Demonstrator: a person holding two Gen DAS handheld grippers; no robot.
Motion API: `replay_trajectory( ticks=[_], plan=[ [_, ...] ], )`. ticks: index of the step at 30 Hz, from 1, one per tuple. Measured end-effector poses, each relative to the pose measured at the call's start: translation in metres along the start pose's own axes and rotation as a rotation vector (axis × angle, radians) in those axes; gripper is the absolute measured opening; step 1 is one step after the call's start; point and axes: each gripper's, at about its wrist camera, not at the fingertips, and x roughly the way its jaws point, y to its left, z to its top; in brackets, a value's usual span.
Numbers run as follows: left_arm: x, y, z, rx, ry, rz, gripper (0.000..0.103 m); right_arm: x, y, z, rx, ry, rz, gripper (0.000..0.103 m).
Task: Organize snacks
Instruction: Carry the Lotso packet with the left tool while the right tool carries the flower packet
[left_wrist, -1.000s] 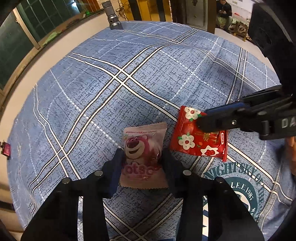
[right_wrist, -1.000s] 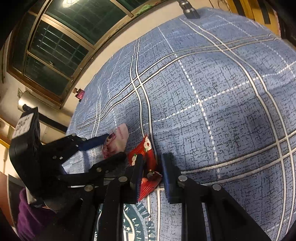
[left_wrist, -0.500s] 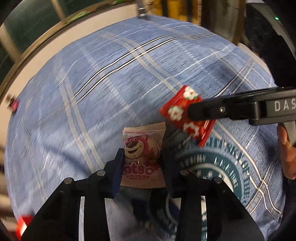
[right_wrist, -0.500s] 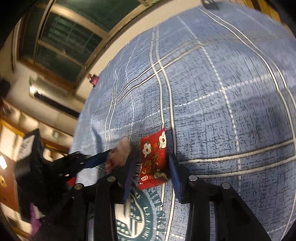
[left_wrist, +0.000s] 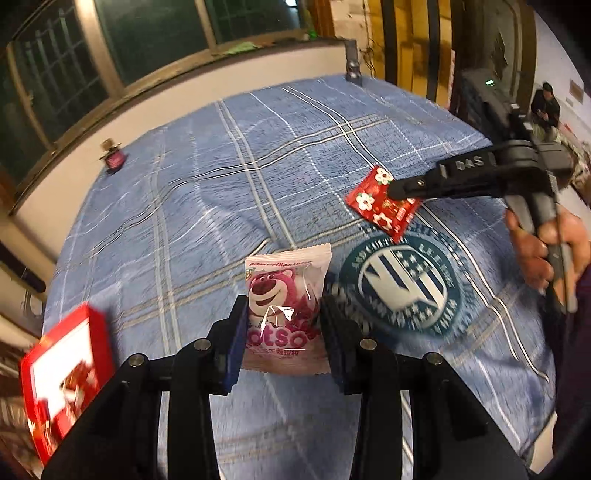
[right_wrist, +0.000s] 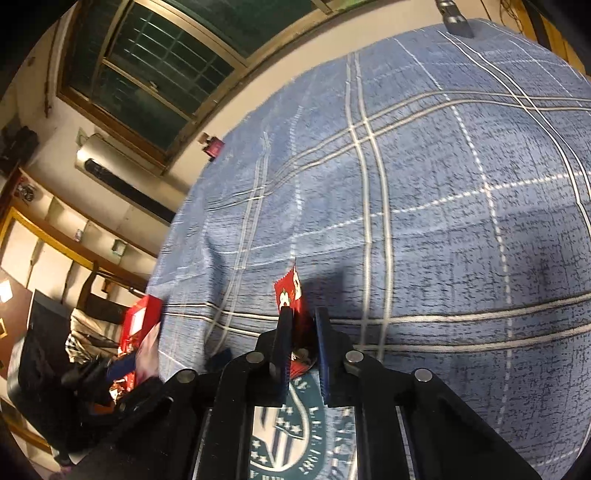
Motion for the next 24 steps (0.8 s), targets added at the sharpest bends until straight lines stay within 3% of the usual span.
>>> replay_trajectory(
  ticks=[3, 13, 19, 24],
  plan=[
    [-0.02, 0.004, -0.018, -0.024, -0.029, 0.023, 0.036, 0.003, 0.008, -0.001, -0.004, -0.009, 0.008, 0.012],
    [-0.074, 0.026, -0.054, -0.095, -0.131, 0.043, 0.036, -0.005, 0.042, -0.021, 0.057, -0.037, 0.162, 0.012],
    [-0.087, 0.064, -0.081, -0.203, -0.141, 0.053, 0.036, -0.003, 0.099, -0.04, -0.005, 0.002, 0.186, 0.011],
    [-0.092, 0.101, -0.104, -0.303, -0.137, 0.125, 0.036, 0.018, 0.154, -0.052, -0.078, 0.055, 0.229, 0.011]
  ],
)
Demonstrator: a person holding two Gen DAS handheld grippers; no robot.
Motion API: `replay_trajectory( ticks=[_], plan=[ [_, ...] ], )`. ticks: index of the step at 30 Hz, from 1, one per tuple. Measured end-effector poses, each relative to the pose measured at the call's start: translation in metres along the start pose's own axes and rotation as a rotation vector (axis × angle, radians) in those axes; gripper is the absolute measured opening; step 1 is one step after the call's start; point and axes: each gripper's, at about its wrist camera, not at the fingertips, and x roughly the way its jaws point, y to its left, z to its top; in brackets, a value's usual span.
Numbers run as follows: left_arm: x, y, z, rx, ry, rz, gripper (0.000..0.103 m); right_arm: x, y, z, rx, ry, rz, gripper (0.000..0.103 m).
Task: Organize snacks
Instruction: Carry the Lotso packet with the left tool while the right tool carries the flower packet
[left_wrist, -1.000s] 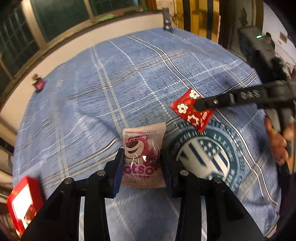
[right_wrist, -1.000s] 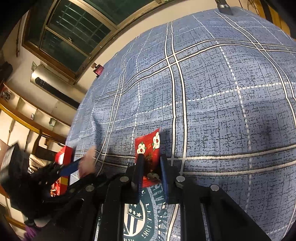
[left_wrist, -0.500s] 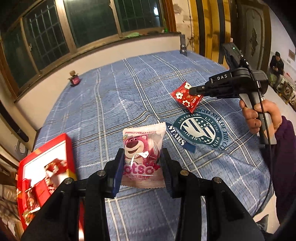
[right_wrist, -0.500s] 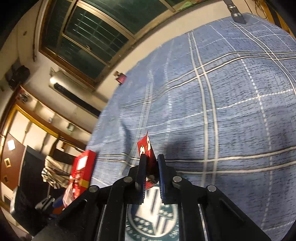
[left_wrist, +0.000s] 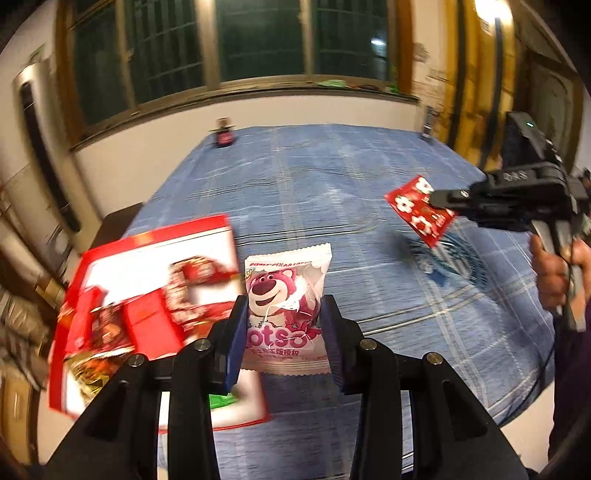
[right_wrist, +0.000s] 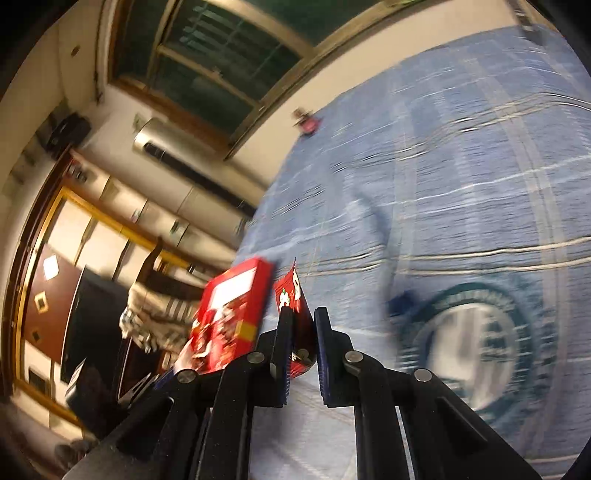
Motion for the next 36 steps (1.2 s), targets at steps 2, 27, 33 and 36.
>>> replay_trajectory(
  ticks=[2, 27, 33, 36],
  plan=[
    [-0.005, 0.015, -0.004, -0.02, -0.019, 0.056, 0.036, 0.018, 0.018, -0.003, -0.024, 0.024, 0.011, 0.011],
    [-0.001, 0.117, -0.024, -0.152, -0.054, 0.26, 0.036, 0.163, 0.098, -0.034, -0.008, 0.174, 0.157, 0.011],
    [0.008, 0.127, -0.025, -0.162, -0.041, 0.277, 0.036, 0.173, 0.104, -0.037, -0.01, 0.175, 0.152, 0.012],
    [0.014, 0.131, -0.025, -0.169, -0.031, 0.285, 0.036, 0.178, 0.108, -0.038, -0.026, 0.173, 0.135, 0.012]
  ],
)
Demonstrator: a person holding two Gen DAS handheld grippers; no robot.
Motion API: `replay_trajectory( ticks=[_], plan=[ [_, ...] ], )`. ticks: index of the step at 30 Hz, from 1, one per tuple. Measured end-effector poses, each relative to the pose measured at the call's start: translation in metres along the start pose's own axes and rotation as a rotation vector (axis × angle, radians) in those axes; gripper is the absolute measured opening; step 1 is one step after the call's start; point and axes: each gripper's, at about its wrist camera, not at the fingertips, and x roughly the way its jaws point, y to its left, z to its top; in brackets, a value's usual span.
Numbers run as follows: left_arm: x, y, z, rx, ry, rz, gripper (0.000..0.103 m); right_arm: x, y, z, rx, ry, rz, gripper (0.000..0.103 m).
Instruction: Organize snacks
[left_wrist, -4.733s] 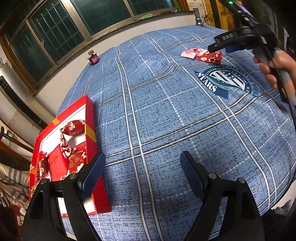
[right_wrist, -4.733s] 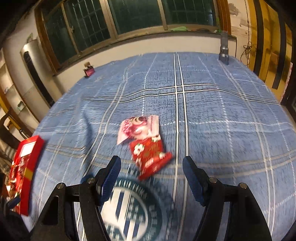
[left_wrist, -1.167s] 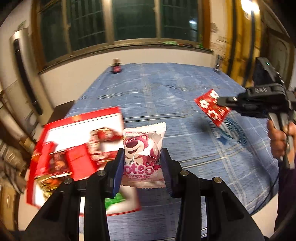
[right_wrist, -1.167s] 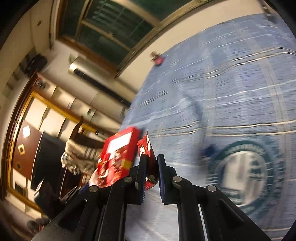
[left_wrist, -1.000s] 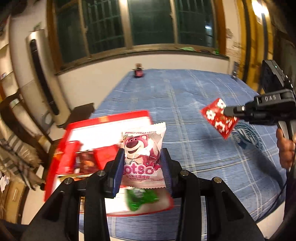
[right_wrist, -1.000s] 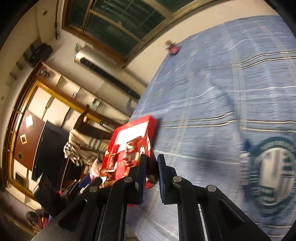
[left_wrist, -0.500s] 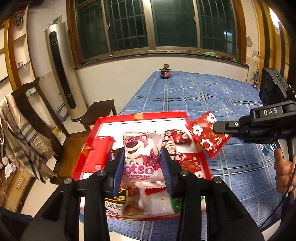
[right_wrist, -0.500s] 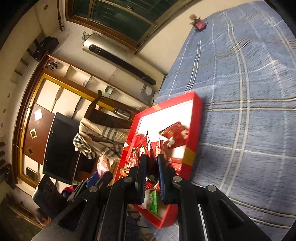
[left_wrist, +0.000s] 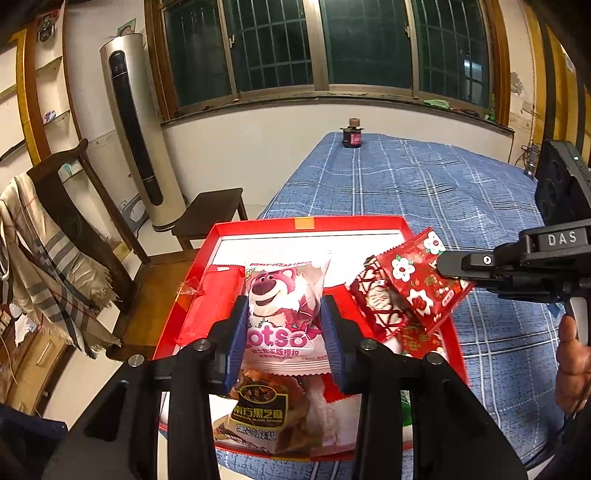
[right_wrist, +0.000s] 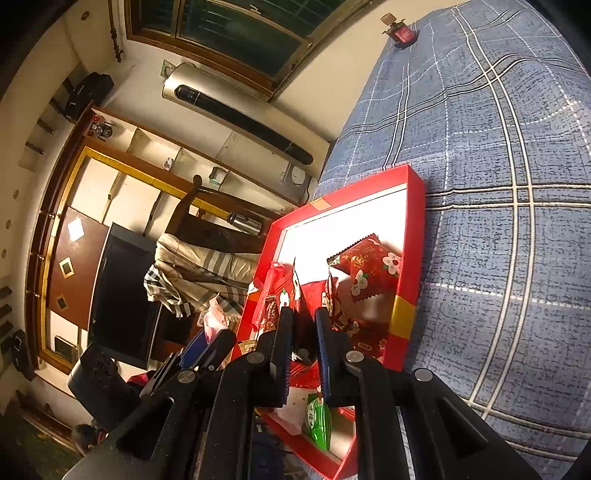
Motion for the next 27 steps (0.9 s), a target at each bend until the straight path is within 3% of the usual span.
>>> replay_trajectory(
  ticks=[4, 7, 11, 16, 21, 23, 27],
  plan=[
    [0.015, 0.003, 0.003, -0.018, 0.038, 0.047, 0.042, 0.009, 0.015, -0.005, -0.089, -0.035, -0.089, 0.016],
    [0.023, 0.01, 0.005, -0.063, 0.068, 0.074, 0.068, 0.012, 0.03, -0.012, -0.181, -0.057, -0.173, 0.026],
    [0.013, 0.019, 0.004, -0.095, 0.04, 0.094, 0.071, -0.004, 0.047, -0.022, -0.292, -0.152, -0.272, 0.053],
    [-0.007, 0.024, -0.003, -0.137, 0.0, 0.074, 0.075, -0.021, 0.065, -0.05, -0.416, -0.226, -0.384, 0.069],
    [-0.04, 0.019, -0.012, -0.153, -0.063, 0.098, 0.075, -0.022, 0.091, -0.092, -0.537, -0.269, -0.471, 0.074],
    [-0.054, 0.017, -0.015, -0.147, -0.092, 0.137, 0.086, -0.025, 0.099, -0.106, -0.545, -0.297, -0.49, 0.079],
    [-0.084, 0.017, -0.025, -0.154, -0.153, 0.209, 0.086, -0.037, 0.11, -0.126, -0.528, -0.345, -0.479, 0.085]
  ],
)
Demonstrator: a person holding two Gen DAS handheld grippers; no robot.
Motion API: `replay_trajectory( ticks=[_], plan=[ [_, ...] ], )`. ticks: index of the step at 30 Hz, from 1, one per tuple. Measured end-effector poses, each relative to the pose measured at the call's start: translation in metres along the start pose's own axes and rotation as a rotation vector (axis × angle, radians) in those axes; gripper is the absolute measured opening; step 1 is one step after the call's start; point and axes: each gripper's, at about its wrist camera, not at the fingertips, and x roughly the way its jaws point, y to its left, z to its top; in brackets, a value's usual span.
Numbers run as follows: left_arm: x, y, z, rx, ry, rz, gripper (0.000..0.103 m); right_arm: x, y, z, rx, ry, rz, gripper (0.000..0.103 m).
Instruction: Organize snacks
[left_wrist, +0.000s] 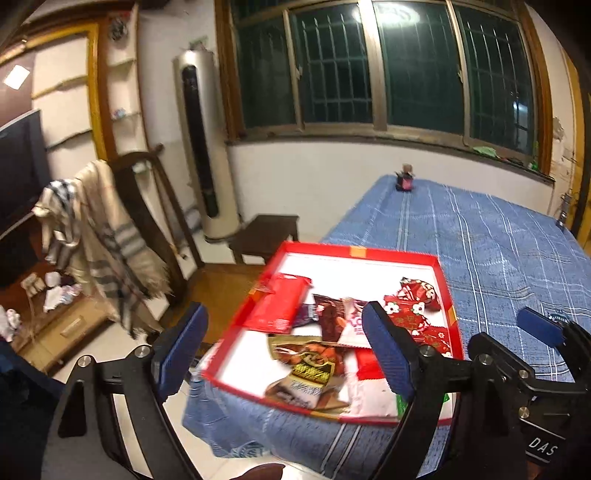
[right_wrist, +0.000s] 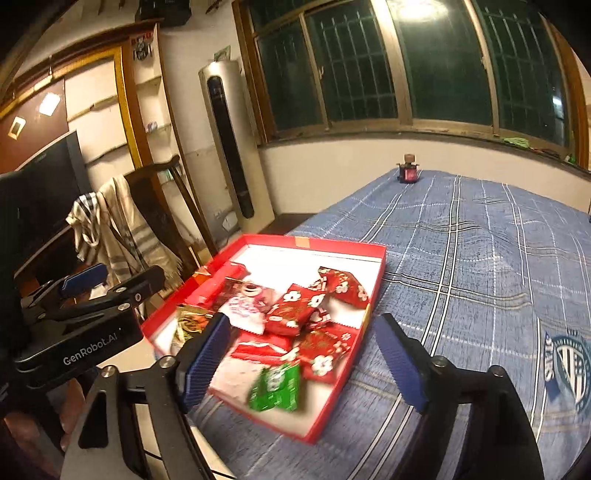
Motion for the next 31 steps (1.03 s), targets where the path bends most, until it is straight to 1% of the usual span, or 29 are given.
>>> replay_trajectory(
  ticks=[2, 6, 13, 19, 27, 31],
  plan=[
    [-0.008, 0.004, -0.003, 0.005, -0.007, 0.024, 0.086, -0.01, 0.004, -0.004, 0.008, -0.014, -0.005, 0.085],
    [-0.016, 0.013, -0.008, -0.014, 0.006, 0.032, 0.086, -0.019, 0.011, -0.007, -0.02, -0.015, 0.0, 0.086],
    [-0.019, 0.02, -0.011, -0.034, 0.014, 0.057, 0.086, -0.026, 0.011, -0.006, -0.018, -0.016, 0.012, 0.086],
    [-0.015, 0.02, -0.013, -0.034, 0.023, 0.058, 0.086, -0.021, 0.012, -0.006, -0.018, -0.002, 0.019, 0.086],
    [-0.009, 0.021, -0.013, -0.034, 0.037, 0.032, 0.086, -0.016, 0.013, -0.006, -0.022, 0.004, 0.024, 0.086],
    [-0.007, 0.016, -0.012, -0.019, 0.028, 0.019, 0.086, -0.014, 0.008, -0.005, -0.013, 0.003, 0.017, 0.086]
  ],
)
